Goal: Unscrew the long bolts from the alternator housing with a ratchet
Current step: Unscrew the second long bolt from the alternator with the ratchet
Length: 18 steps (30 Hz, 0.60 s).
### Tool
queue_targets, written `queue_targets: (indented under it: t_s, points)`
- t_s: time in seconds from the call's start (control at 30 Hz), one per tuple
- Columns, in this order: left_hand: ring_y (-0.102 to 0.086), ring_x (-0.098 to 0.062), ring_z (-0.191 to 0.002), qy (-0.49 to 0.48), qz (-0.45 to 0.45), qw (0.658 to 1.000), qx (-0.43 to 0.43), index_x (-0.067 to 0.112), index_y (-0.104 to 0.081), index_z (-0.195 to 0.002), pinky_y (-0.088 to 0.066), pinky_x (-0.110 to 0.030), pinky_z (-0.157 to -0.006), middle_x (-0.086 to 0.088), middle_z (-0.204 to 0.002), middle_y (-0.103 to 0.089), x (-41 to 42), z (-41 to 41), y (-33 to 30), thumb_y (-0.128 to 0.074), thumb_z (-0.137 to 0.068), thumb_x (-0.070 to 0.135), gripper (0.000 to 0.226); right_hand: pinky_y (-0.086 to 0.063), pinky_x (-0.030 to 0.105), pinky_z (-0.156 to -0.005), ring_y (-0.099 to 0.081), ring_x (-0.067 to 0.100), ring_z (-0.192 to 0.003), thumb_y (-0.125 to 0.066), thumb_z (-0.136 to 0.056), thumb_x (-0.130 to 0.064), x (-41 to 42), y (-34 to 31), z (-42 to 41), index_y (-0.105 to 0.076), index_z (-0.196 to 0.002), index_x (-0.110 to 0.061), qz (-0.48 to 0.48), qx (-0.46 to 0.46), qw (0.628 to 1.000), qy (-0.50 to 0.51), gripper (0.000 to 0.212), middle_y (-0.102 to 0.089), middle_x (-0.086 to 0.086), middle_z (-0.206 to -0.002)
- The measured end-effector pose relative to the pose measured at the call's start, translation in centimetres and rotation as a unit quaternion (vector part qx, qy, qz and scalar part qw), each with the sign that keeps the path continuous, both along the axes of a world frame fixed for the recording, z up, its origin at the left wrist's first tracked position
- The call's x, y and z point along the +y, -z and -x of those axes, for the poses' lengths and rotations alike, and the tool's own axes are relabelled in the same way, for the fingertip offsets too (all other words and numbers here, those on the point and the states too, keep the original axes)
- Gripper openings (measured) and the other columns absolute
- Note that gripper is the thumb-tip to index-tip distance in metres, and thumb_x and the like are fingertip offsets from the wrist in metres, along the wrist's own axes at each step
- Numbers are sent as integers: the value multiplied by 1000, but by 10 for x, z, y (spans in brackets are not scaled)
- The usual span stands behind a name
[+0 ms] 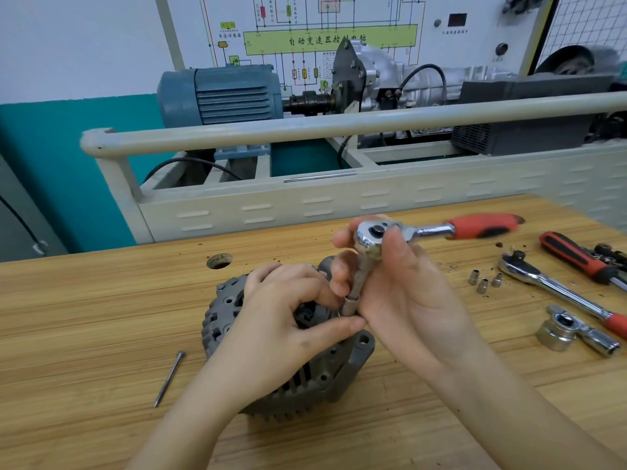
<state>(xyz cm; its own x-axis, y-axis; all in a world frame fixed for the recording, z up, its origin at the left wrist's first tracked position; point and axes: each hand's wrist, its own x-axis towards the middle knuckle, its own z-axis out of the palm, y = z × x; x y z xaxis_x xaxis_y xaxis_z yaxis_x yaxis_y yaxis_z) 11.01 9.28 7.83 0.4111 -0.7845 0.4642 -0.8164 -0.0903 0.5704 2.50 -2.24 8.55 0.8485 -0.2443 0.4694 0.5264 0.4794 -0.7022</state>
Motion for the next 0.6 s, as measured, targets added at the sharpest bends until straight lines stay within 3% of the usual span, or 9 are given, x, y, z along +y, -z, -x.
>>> queue_targets:
  t_s: [0.13,0.3,0.5,0.6]
  points:
    - [-50,5,-99,4,6,1000,7,26,-66,-75,-19,-36,-107,16,-85,-62,-1,0,0,-52,-62,62,41,-49,23,-63,-60,11,-68,-78,-65,-38,1,0,2,-68,-83,-20,22,-10,1000,0,28,-67,-1,-83]
    - [-34,21,-106,24,-2,1000,5,21,-69,-89,-13,-21,-107,17,-100,-61,3,1,0,-47,-64,63,54,-48,22,-65,-61,10,-69,-68,-71,-48,3,-1,-1,-70,-88,-20,27,2,1000,-9,32,-69,-1,-87]
    - [-44,9,-104,2,-5,1000,-10,22,-69,-76,-18,-35,-107,17,-89,-62,1,1,0,-49,-63,63,48,-48,21,-63,-61,9,-69,-71,-67,-49,3,1,-1,-70,-86,-19,25,9,1000,2,36,-69,-2,-86]
    - [-49,6,-96,-11,0,1000,-9,34,-59,-65,-21,-39,-106,19,-79,-58,-1,2,-1,-51,-61,64,30,-49,22,-62,-60,9,-69,-77,-63,-44,3,1,0,-69,-81,-19,27,1,1000,15,32,-68,-3,-84]
